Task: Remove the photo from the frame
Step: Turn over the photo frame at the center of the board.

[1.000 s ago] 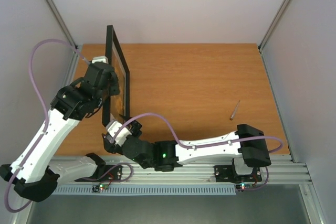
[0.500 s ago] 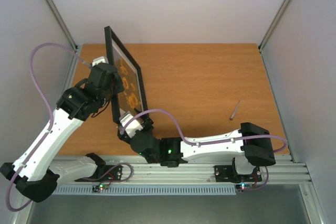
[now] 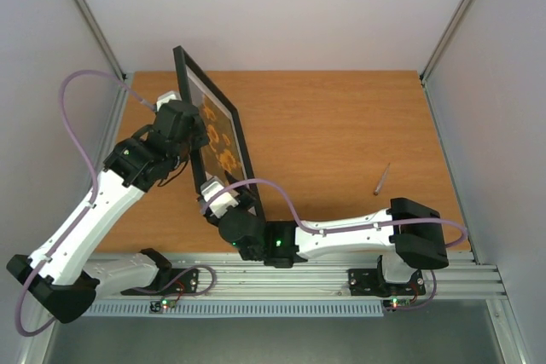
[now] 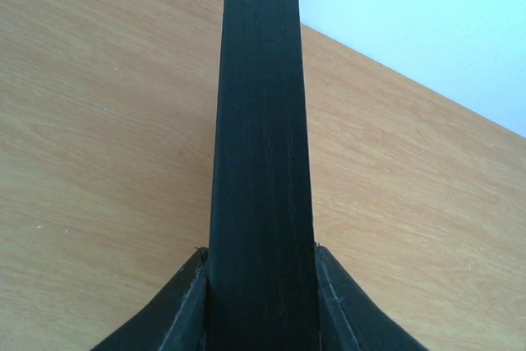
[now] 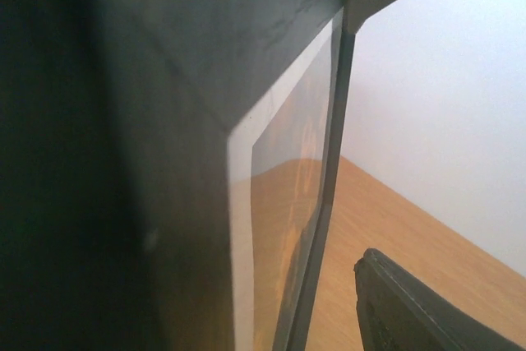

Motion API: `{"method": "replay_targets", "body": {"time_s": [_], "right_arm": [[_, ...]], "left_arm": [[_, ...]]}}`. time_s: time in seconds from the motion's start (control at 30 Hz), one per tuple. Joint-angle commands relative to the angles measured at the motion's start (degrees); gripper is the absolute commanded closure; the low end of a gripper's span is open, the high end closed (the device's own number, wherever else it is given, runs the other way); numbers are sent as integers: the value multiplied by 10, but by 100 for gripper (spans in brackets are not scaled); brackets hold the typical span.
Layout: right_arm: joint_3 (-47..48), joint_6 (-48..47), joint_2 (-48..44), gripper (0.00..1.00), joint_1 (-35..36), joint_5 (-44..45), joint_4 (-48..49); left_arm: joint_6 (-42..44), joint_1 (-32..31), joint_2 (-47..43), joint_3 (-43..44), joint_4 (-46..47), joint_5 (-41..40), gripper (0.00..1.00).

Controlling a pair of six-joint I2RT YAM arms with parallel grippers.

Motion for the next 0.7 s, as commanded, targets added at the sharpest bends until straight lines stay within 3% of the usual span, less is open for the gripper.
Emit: {"method": "replay_targets", "body": {"time_s": [0.0,0.27,0.57,0.67], "right_arm": [[-17,-15,-31,40,-15,47,54],[-41,26,-78,53,-16,30,31],[-48,100,-129,65,-41,-7,-35],[-59,116,-141,68,-50,-14,-43]], "left_arm": [[23,-6,-34,1,63,-49,81],[37,-6,-68,-11,63,-73,63],[64,-5,-110,-4,59,-104,32],[78,-4,-120,13,49,-113,29]]}}
